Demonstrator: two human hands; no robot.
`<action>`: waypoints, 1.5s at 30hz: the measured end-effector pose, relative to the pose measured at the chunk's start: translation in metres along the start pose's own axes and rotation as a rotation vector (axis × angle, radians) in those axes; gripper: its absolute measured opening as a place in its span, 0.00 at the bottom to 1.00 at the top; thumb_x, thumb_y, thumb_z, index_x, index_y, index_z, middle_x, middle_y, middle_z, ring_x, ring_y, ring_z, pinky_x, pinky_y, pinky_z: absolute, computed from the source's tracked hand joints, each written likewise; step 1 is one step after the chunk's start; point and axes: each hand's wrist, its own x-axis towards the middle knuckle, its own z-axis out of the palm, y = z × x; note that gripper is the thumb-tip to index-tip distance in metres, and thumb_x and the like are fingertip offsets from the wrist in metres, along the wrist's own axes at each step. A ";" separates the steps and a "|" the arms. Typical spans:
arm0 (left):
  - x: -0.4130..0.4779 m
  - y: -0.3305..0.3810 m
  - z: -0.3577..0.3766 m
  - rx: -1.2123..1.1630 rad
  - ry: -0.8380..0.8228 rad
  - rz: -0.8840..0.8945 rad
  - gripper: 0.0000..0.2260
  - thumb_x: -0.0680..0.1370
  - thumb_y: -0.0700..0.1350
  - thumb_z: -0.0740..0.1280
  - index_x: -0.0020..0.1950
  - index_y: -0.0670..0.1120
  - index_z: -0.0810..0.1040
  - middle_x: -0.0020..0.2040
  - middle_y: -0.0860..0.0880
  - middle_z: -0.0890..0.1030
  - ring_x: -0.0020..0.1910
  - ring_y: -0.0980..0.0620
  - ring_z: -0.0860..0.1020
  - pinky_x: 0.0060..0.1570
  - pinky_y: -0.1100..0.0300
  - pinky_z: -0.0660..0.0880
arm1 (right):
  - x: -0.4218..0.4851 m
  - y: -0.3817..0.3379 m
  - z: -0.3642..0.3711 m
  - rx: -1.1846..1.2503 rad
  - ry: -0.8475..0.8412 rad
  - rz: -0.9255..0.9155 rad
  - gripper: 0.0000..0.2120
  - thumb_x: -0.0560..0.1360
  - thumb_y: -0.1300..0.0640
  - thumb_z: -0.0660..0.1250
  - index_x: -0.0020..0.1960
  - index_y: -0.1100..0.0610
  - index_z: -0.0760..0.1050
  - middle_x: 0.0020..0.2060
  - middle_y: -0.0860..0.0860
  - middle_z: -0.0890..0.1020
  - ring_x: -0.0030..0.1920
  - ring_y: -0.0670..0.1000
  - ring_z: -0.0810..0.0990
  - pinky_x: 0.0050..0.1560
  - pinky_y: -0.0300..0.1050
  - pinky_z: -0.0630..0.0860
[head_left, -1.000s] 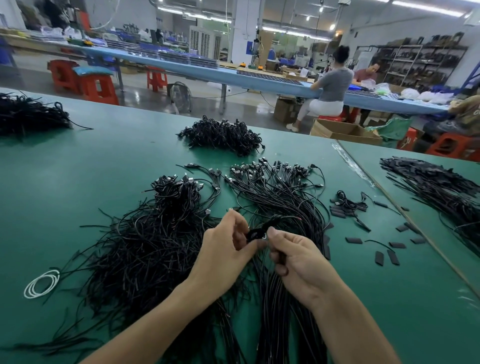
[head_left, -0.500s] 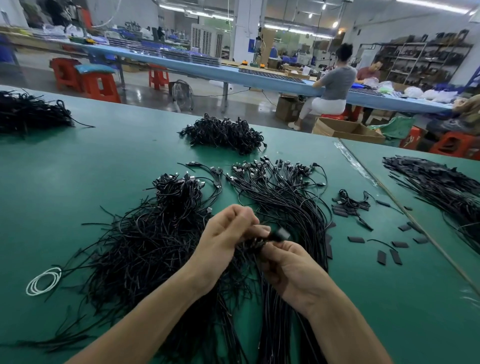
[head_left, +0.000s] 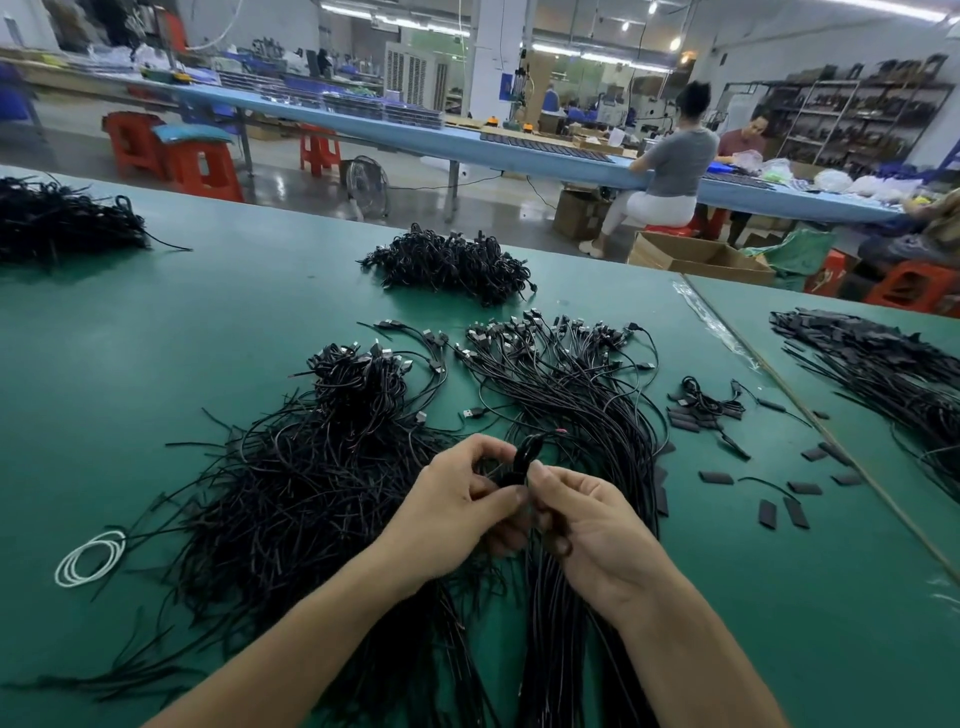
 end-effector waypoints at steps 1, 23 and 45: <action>0.001 0.002 0.000 -0.092 -0.021 -0.021 0.11 0.78 0.39 0.70 0.59 0.48 0.75 0.40 0.42 0.86 0.36 0.45 0.85 0.35 0.59 0.79 | -0.001 -0.001 0.000 0.034 -0.034 0.001 0.09 0.70 0.53 0.72 0.37 0.59 0.82 0.30 0.53 0.79 0.27 0.45 0.75 0.26 0.34 0.71; 0.102 -0.016 -0.101 0.664 0.592 0.083 0.10 0.82 0.38 0.65 0.62 0.46 0.76 0.49 0.48 0.80 0.38 0.56 0.76 0.37 0.71 0.73 | 0.028 0.042 -0.033 -0.695 0.202 -0.011 0.02 0.78 0.54 0.69 0.47 0.50 0.81 0.40 0.46 0.82 0.39 0.42 0.78 0.41 0.34 0.74; 0.078 -0.035 -0.060 1.030 -0.175 0.228 0.19 0.76 0.55 0.57 0.53 0.49 0.84 0.49 0.51 0.84 0.51 0.51 0.76 0.57 0.52 0.72 | 0.076 0.040 -0.001 -1.667 0.286 -0.538 0.09 0.81 0.54 0.62 0.58 0.47 0.79 0.60 0.47 0.73 0.63 0.51 0.68 0.61 0.45 0.64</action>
